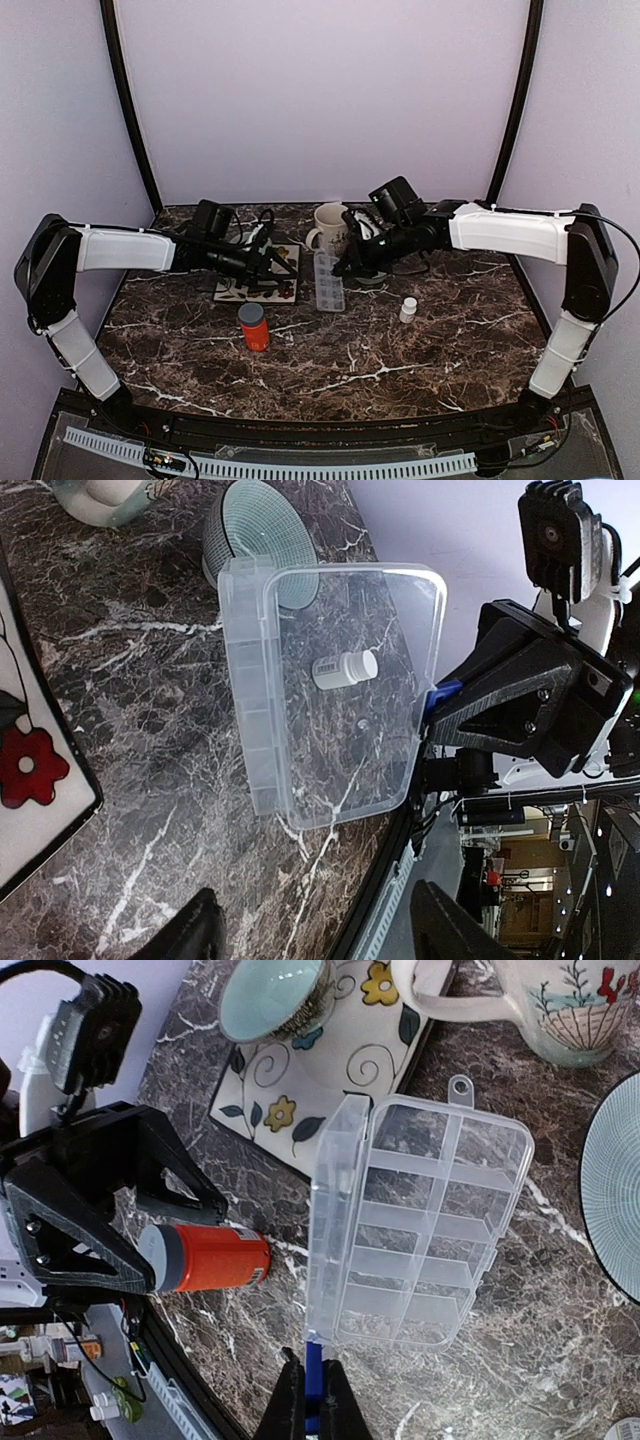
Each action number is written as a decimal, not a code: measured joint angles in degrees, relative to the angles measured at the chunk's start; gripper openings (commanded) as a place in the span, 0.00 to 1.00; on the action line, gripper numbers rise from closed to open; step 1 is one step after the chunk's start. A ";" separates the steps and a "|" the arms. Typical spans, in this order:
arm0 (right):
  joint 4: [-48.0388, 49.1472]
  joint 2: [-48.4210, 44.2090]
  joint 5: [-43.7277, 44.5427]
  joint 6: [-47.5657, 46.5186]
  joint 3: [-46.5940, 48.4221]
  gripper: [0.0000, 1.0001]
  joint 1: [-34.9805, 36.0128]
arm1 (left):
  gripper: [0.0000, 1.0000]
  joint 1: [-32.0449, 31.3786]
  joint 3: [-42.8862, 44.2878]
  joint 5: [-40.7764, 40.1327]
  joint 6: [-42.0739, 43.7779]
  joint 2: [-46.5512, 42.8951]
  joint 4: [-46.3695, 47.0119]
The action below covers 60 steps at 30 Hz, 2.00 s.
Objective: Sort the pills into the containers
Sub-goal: Open the lid of the pill container, then unscrew the pill container at the center of the board.
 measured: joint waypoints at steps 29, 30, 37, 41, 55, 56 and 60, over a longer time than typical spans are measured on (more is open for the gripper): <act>-20.11 10.23 11.85 0.00 11.61 0.00 3.56 | 0.70 -14.67 4.13 -17.03 6.38 0.07 -9.07; -20.35 10.56 12.04 0.02 11.74 0.00 3.56 | 0.71 -15.30 4.26 -18.23 6.67 0.15 -9.46; -22.71 13.20 12.98 0.13 15.47 0.06 3.82 | 0.72 -19.04 7.02 -25.57 8.55 2.25 -12.33; -23.04 14.29 13.16 0.20 17.05 0.11 4.00 | 0.74 -20.44 7.10 -28.57 9.27 2.75 -12.94; -23.80 14.64 12.35 0.33 17.92 0.27 4.50 | 0.76 -21.99 8.00 -33.62 10.23 3.87 -14.36; -23.78 14.64 12.09 0.33 17.92 0.28 4.57 | 0.76 -21.99 8.04 -33.83 10.23 3.87 -14.45; -23.71 14.60 11.63 0.42 17.92 0.34 4.63 | 0.76 -21.99 8.57 -34.58 10.21 3.87 -14.95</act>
